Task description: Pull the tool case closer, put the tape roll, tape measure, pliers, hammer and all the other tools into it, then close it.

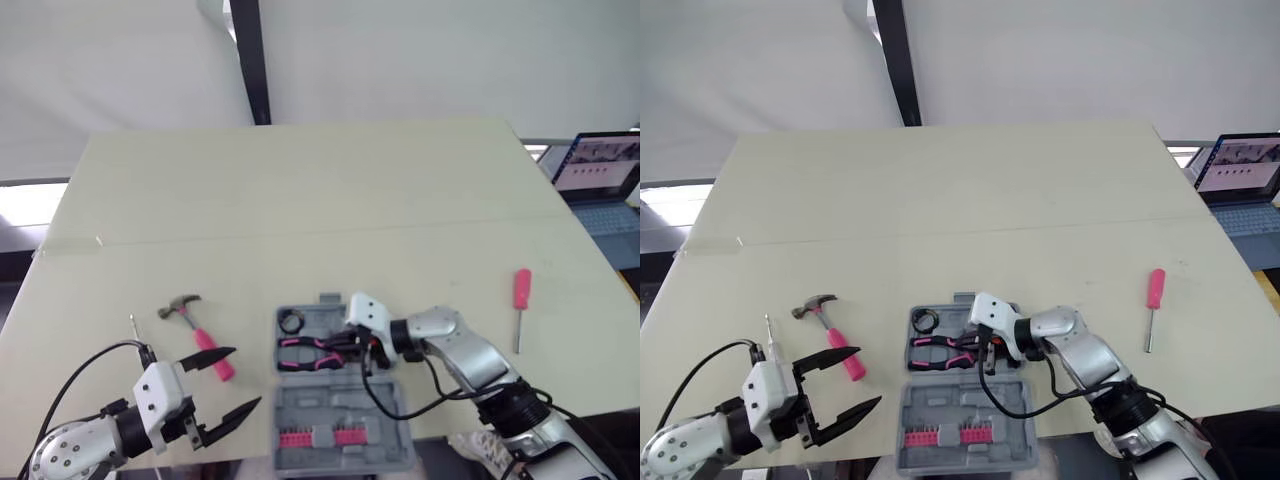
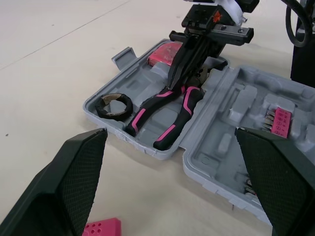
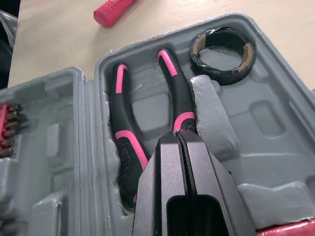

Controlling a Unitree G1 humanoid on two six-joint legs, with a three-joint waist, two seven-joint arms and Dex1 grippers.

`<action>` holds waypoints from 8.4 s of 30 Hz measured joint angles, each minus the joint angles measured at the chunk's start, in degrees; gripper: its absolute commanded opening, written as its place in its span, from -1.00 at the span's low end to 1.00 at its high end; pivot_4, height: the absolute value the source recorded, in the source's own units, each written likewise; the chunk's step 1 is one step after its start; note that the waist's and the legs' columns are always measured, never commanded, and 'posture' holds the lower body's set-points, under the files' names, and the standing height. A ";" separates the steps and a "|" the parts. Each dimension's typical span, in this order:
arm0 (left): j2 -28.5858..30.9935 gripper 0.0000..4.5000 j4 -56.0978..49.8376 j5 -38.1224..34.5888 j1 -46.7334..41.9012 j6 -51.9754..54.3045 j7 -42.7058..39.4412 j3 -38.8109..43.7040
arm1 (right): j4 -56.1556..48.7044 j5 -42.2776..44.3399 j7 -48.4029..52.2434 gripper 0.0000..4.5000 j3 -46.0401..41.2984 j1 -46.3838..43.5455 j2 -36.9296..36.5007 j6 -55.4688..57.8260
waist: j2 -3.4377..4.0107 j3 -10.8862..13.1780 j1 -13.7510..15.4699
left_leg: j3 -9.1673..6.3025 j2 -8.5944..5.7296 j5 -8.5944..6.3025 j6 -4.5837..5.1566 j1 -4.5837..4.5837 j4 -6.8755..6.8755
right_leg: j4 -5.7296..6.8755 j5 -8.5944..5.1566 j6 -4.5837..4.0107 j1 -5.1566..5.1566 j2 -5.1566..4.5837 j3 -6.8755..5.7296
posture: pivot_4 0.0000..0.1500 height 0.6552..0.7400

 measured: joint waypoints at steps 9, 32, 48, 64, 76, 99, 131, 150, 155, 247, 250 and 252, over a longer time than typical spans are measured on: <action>-0.42 1.00 0.03 0.36 0.73 1.92 1.58 0.15 | -13.05 6.82 -0.02 -0.99 -17.44 10.81 -14.36 5.98 | 0.22 0.28 0.79 | 0.03 0.00 -0.01 0.01 -0.06 -0.09 | -0.08 0.00 0.00 -0.07 0.01 -0.01 | 1.00 1.00; -5.19 1.00 1.77 4.71 16.01 -7.12 1.74 9.66 | -19.89 13.98 5.01 0.97 -41.57 45.30 -24.10 -0.41 | -0.03 0.57 1.38 | 0.12 0.01 -0.04 0.07 0.03 -0.02 | -0.12 0.00 -0.01 0.02 0.00 0.08 | 1.00 1.00; 6.99 -0.98 1.00 1.40 -7.00 13.57 -0.67 -1.91 | -17.39 13.30 5.04 -0.99 -34.74 36.72 -28.84 2.92 | 0.08 0.60 1.26 | 0.09 0.01 -0.03 0.06 0.04 0.02 | -0.03 0.00 0.00 0.01 0.01 0.05 | 1.00 1.00; 4.11 -0.98 11.25 12.16 -13.84 9.01 1.45 -15.54 | -14.52 7.72 2.80 -0.99 -22.73 28.02 -27.01 -0.05 | 0.09 0.60 1.42 | 0.10 0.00 -0.03 0.05 0.02 0.10 | 0.01 0.01 0.02 0.02 0.00 0.03 | 1.00 1.00; 1.34 -0.98 12.35 13.49 -19.43 13.39 3.14 -20.53 | -13.35 6.38 1.19 -0.99 -18.05 25.87 -24.54 0.73 | 0.10 0.59 1.40 | 0.09 0.00 -0.03 0.05 0.03 0.13 | 0.05 0.02 0.03 0.02 0.00 0.03 | 1.00 1.00; 2.86 -0.98 5.66 13.39 -20.02 22.55 4.01 -20.78 | -15.84 6.12 0.17 -0.99 -11.27 20.95 -20.43 5.01 | 0.11 0.59 1.38 | 0.07 0.00 -0.03 0.05 0.01 0.15 | 0.05 0.02 0.03 0.01 0.00 0.02 | 1.00 1.00; -2.33 -0.98 13.46 15.53 -22.16 15.81 6.28 -22.65 | -12.71 2.44 -1.31 -0.99 -9.28 16.05 -17.72 5.56 | 0.13 0.58 1.46 | 0.06 0.00 -0.03 0.05 0.01 0.22 | 0.11 0.02 0.03 0.01 -0.01 0.02 | 1.00 1.00; -4.37 -0.98 17.34 16.15 -25.75 14.33 6.38 -22.83 | -9.47 -0.46 -1.48 -0.99 -9.13 12.79 -16.19 4.46 | 0.18 0.53 1.45 | 0.05 0.00 -0.02 0.04 0.02 0.28 | 0.16 0.02 0.03 0.04 -0.01 0.02 | 1.00 1.00; -4.71 -0.98 18.49 16.18 -27.12 14.32 6.43 -22.72 | -9.05 -0.72 -1.89 -0.99 -9.22 12.48 -15.68 4.46 | 0.18 0.53 1.43 | 0.05 0.00 -0.02 0.04 0.02 0.28 | 0.16 0.02 0.03 0.04 -0.01 0.01 | 1.00 1.00; -0.41 -0.98 -4.80 -0.13 -18.43 27.06 6.75 0.91 | -19.16 19.16 1.85 -0.99 -33.01 22.58 -24.32 16.14 | 0.18 0.63 1.42 | 0.02 0.02 -0.02 0.04 -0.08 0.15 | 0.00 0.02 0.03 0.00 -0.01 -0.01 | 1.00 1.00; -0.52 -0.98 -7.80 -4.40 -10.19 26.50 4.52 7.66 | -21.38 23.19 3.43 -0.99 -36.98 26.43 -25.25 17.93 | 0.14 0.65 1.40 | 0.05 0.01 -0.02 0.04 -0.07 0.13 | -0.04 0.02 0.03 0.01 -0.01 0.00 | 1.00 1.00; -2.40 -0.98 -8.28 -5.66 -5.57 23.95 3.16 10.56 | -21.61 24.12 3.79 -0.99 -38.04 28.39 -25.19 17.43 | 0.14 0.65 1.41 | 0.06 0.02 -0.03 0.04 -0.05 0.13 | -0.04 0.02 0.03 0.02 -0.01 0.01 | 1.00 1.00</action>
